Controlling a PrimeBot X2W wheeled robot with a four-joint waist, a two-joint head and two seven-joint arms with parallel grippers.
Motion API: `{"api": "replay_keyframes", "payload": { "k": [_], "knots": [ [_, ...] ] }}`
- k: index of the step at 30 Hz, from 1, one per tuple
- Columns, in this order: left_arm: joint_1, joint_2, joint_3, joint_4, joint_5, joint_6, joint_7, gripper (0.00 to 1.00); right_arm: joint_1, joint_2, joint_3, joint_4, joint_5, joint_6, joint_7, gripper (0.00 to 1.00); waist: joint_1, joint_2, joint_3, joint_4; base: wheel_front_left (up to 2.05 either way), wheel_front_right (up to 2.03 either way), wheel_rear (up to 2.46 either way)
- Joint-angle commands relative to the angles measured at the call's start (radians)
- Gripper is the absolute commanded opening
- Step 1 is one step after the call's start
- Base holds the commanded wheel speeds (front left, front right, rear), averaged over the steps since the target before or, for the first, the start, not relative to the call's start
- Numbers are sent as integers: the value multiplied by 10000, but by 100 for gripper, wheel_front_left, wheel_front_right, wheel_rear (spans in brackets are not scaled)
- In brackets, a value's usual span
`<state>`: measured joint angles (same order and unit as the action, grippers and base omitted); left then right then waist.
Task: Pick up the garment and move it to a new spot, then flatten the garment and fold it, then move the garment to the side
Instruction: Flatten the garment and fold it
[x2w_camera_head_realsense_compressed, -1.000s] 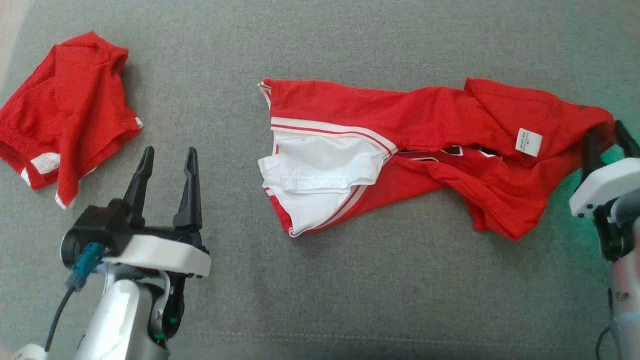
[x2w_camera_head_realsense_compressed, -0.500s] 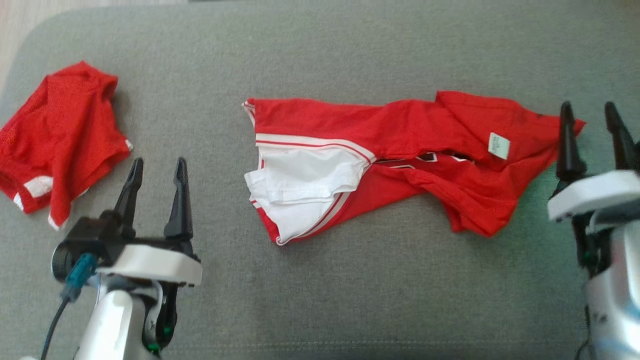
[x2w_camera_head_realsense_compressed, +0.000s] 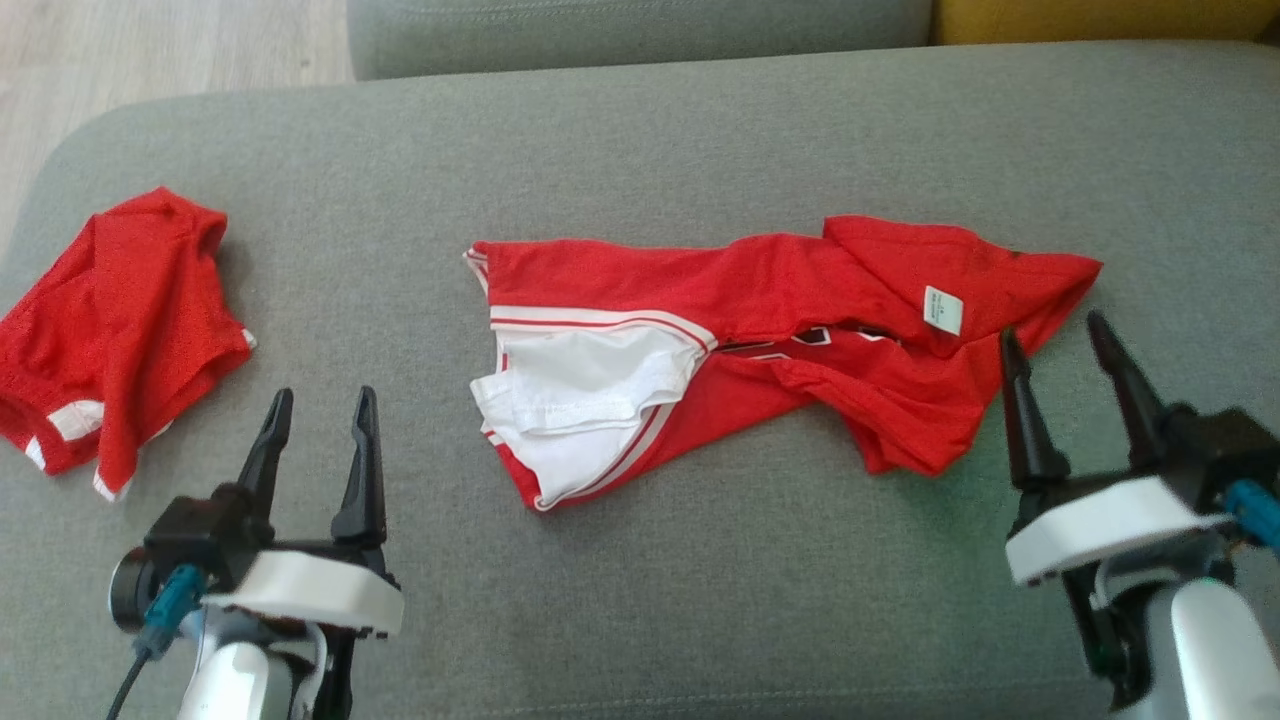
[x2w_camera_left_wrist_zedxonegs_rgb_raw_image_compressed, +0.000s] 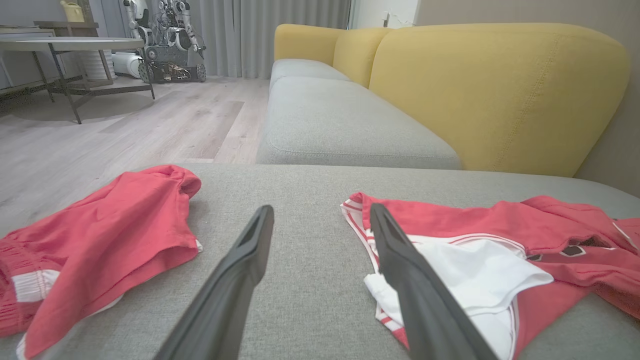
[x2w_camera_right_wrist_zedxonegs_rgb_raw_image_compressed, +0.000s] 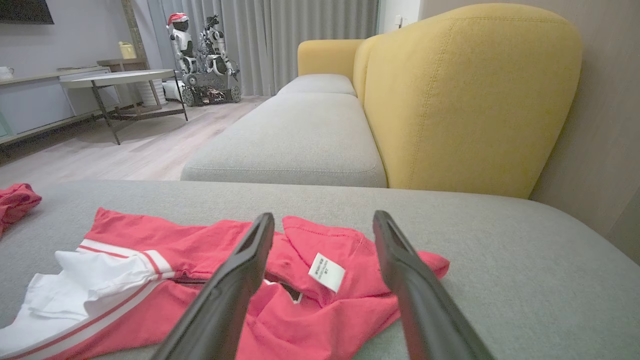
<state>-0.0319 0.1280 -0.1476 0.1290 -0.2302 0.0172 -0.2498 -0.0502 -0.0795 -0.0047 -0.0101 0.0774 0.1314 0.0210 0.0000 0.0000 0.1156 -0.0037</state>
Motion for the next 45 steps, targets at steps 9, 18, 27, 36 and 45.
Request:
{"api": "replay_keyframes", "payload": {
  "k": [9,18,27,36,45],
  "knots": [
    [17,261,325,-372,21,97,-41,100,225,138,270,-889,-93,-7,295,100,0,0,-184,-110,0,0,0],
    [40,285,222,-416,-5,158,-6,100,308,205,247,-954,-57,-7,375,100,0,0,-197,-75,0,0,0],
    [-386,202,-297,-298,-3,-118,302,100,243,239,274,-894,-17,-7,396,100,0,0,-30,-93,0,0,0],
    [-1730,-184,-1482,1172,-322,-948,1926,100,-113,260,484,-818,-12,-7,364,100,0,0,526,-397,0,0,0],
    [-2713,-378,-1620,2845,-763,-1054,2410,100,-282,279,458,-644,48,-7,243,100,0,0,978,-791,0,0,0]
  ]
}}
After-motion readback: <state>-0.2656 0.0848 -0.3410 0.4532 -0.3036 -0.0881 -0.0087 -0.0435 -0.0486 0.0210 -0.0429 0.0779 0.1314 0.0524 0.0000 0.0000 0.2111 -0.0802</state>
